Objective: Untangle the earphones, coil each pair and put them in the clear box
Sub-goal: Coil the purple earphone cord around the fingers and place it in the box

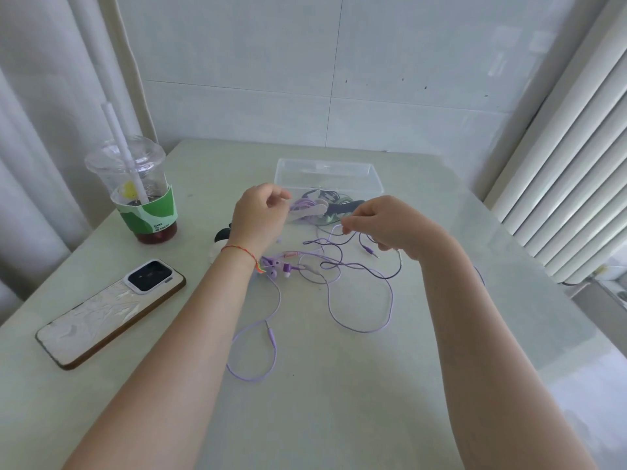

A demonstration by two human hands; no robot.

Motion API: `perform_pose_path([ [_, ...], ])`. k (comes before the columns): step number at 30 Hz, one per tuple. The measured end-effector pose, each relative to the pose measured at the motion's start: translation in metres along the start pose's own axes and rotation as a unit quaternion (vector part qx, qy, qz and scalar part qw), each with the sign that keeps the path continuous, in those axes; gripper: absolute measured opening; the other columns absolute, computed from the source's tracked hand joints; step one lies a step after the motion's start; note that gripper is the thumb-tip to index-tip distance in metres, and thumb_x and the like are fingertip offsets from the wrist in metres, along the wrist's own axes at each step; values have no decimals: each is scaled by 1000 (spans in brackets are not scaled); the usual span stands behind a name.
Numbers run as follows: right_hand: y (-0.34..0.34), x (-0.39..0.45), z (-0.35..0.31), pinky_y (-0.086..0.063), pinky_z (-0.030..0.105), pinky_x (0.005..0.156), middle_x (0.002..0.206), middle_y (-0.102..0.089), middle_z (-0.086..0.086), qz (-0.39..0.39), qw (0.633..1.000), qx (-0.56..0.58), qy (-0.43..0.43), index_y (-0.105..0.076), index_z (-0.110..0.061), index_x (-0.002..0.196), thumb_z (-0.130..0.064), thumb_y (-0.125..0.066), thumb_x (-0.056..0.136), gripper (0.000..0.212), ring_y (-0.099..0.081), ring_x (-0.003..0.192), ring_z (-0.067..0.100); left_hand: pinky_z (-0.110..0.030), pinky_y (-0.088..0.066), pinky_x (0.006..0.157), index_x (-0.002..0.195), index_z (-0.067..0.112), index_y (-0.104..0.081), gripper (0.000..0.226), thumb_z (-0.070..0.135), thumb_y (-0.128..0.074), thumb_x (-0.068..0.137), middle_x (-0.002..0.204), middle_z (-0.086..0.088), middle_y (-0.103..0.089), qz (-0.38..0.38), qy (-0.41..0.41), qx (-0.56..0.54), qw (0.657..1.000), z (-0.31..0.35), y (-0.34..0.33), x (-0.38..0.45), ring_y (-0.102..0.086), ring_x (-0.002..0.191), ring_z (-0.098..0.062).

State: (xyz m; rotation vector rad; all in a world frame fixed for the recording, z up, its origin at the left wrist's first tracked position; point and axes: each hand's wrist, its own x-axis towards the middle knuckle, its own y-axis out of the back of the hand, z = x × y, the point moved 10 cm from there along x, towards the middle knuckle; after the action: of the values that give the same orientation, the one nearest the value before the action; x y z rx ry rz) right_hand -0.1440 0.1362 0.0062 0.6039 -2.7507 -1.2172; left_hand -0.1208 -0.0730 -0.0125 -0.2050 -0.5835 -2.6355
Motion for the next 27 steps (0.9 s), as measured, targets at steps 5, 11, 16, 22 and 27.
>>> perform_pose_path([
  [5, -14, 1, -16, -36, 30, 58, 47, -42, -16, -40, 998, 25, 48, -70, -15, 89, -18, -71, 83, 7, -39, 56, 19, -17, -45, 88, 92, 30, -72, 13, 25, -63, 84, 97, 11, -72, -98, -58, -66, 991, 35, -26, -15, -63, 99, -3],
  [11, 9, -1, -33, -31, 20, 47, 58, -45, -5, 87, 991, 19, 103, -71, -13, 89, -15, -64, 88, 7, -34, 39, 5, -28, -52, 77, 107, 8, -69, 17, 11, -58, 94, 73, -8, -68, -256, -21, -88, 962, 37, -66, -33, -64, 65, -19],
  [16, 44, -4, -26, -26, 14, 42, 59, -47, -4, 220, 968, 76, 92, -73, -14, 88, -15, -60, 90, 14, -36, 40, 4, -15, -45, 61, 79, 16, -69, 22, 18, -54, 94, 60, 1, -61, -154, -28, 45, 987, 20, -42, -20, -54, 53, -7],
  [22, 33, 1, -7, -31, 25, 54, 56, -45, -5, 146, 989, 3, 11, -71, -3, 86, -36, -58, 82, 36, -38, 56, 15, -28, -47, 67, 67, 15, -61, 35, 26, -47, 98, 61, 0, -61, 8, 27, -51, 998, 1, -10, -3, -57, 60, -17],
  [27, 14, -3, -13, -32, 28, 56, 50, -32, -3, 58, 997, -40, 22, -70, -14, 70, -46, -57, 93, 42, -33, 50, 17, -21, -44, 57, 95, 19, -68, 61, 58, -22, 101, 78, 2, -73, -83, 52, -94, 991, 11, -23, -11, -62, 62, -5],
])
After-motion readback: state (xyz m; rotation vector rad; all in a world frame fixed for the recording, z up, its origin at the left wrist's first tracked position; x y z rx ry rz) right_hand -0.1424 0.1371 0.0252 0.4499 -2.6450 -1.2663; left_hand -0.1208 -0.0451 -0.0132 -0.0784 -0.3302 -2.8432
